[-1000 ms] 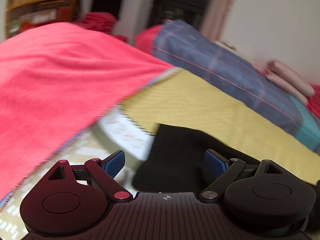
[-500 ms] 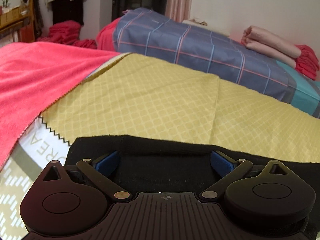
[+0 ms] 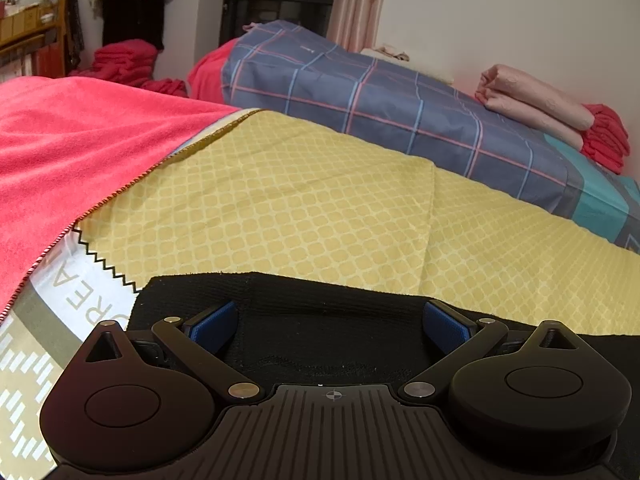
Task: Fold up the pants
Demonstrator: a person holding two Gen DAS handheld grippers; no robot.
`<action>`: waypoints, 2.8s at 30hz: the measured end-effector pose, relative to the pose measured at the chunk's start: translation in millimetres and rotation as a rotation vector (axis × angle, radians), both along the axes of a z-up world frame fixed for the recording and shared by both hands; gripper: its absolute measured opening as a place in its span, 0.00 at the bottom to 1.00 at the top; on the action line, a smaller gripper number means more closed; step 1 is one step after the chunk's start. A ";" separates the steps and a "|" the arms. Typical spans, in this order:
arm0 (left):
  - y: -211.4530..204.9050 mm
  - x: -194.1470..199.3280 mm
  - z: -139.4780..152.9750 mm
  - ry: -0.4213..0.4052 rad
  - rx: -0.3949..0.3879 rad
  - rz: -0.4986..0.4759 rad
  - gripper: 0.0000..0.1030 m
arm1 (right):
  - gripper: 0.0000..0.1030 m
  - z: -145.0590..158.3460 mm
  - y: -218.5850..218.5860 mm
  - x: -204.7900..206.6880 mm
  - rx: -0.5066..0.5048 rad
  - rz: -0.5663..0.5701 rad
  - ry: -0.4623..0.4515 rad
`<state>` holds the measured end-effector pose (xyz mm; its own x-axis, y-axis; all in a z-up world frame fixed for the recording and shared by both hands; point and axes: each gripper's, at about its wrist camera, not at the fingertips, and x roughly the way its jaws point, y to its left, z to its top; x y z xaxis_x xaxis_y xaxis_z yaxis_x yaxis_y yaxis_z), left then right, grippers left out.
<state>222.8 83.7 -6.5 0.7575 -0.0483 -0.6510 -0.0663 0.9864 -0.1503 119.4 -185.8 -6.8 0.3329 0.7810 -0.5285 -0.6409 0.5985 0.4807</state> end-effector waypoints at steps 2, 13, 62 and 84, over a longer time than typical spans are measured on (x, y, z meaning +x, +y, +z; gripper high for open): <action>-1.8 0.0 -0.5 0.000 0.011 -0.001 1.00 | 0.73 -9.9 -17.5 26.1 0.020 -0.172 0.089; -1.7 0.7 -1.7 -0.007 0.024 0.004 1.00 | 0.82 7.8 -66.1 14.9 0.062 -0.262 -0.048; -4.0 -28.7 24.2 -0.104 0.045 -0.032 1.00 | 0.72 33.6 -348.8 -96.5 -0.064 -1.459 -0.038; -83.5 -33.7 -7.8 0.034 0.011 -0.241 1.00 | 0.71 -0.1 -349.9 -78.0 0.391 -1.362 0.297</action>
<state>189.1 0.2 -14.3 0.7028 -0.2178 -0.6772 0.1669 0.9759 -0.1407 41.3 -535.7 -6.9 0.8395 0.0608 -0.5400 0.4589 0.4527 0.7645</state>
